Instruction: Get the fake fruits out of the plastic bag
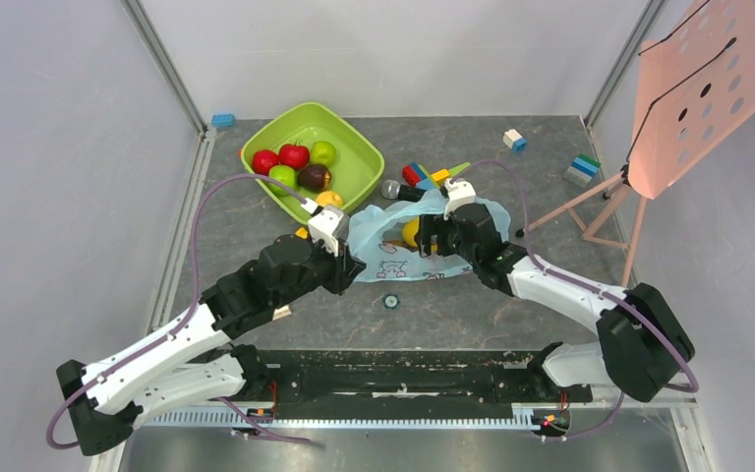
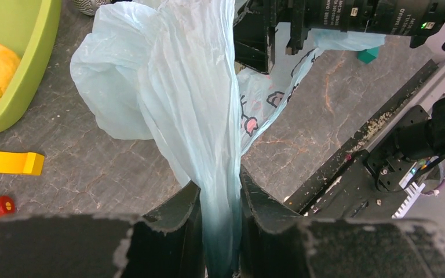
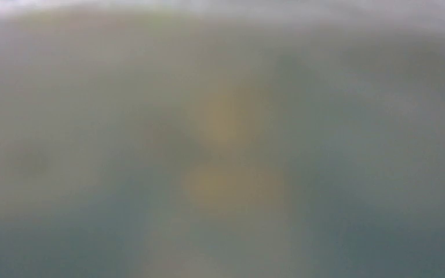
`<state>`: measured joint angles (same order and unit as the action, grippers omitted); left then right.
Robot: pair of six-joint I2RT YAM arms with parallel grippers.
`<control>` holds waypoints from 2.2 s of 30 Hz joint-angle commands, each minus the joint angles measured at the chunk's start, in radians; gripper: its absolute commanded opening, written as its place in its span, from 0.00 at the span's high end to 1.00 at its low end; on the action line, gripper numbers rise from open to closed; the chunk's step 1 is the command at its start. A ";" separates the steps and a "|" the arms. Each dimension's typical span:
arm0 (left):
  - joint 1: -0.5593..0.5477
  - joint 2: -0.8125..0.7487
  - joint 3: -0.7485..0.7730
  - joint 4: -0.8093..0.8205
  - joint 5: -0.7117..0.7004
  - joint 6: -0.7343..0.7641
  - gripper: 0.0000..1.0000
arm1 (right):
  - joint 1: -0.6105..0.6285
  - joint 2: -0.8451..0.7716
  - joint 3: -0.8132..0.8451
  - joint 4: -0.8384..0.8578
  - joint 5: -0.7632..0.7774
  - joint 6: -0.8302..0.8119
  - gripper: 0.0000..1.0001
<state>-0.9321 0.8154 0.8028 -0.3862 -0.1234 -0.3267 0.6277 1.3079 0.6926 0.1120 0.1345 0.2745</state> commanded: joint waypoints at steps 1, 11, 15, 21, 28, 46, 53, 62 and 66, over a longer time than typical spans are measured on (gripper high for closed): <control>-0.004 -0.013 -0.015 0.054 -0.031 -0.021 0.72 | 0.004 0.057 0.024 0.120 0.041 0.057 0.14; -0.004 -0.009 -0.057 0.098 -0.028 -0.030 0.72 | 0.004 0.235 0.125 0.159 0.060 0.041 0.19; -0.004 -0.010 -0.070 0.106 -0.040 -0.032 0.72 | 0.004 0.294 0.156 0.188 0.053 0.030 0.20; -0.003 -0.011 -0.086 0.109 -0.041 -0.038 0.72 | 0.003 0.386 0.208 0.180 0.063 0.020 0.21; -0.003 -0.022 -0.100 0.109 -0.051 -0.043 0.72 | 0.004 0.445 0.224 0.175 0.033 0.019 0.34; -0.003 -0.012 -0.115 0.121 -0.115 -0.097 0.70 | 0.004 0.079 0.109 0.059 0.046 -0.044 0.53; -0.002 -0.037 -0.112 0.115 -0.148 -0.120 0.51 | 0.004 -0.099 0.070 -0.012 -0.039 -0.043 0.53; -0.003 -0.148 -0.053 0.112 -0.133 -0.037 0.04 | 0.003 -0.238 0.106 -0.122 -0.185 0.017 0.54; -0.004 -0.221 -0.022 0.129 -0.105 0.025 0.00 | 0.004 -0.255 0.156 -0.184 -0.260 0.062 0.55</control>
<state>-0.9325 0.6617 0.7109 -0.3061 -0.2420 -0.3832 0.6292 1.0790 0.7723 -0.0086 -0.0200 0.2817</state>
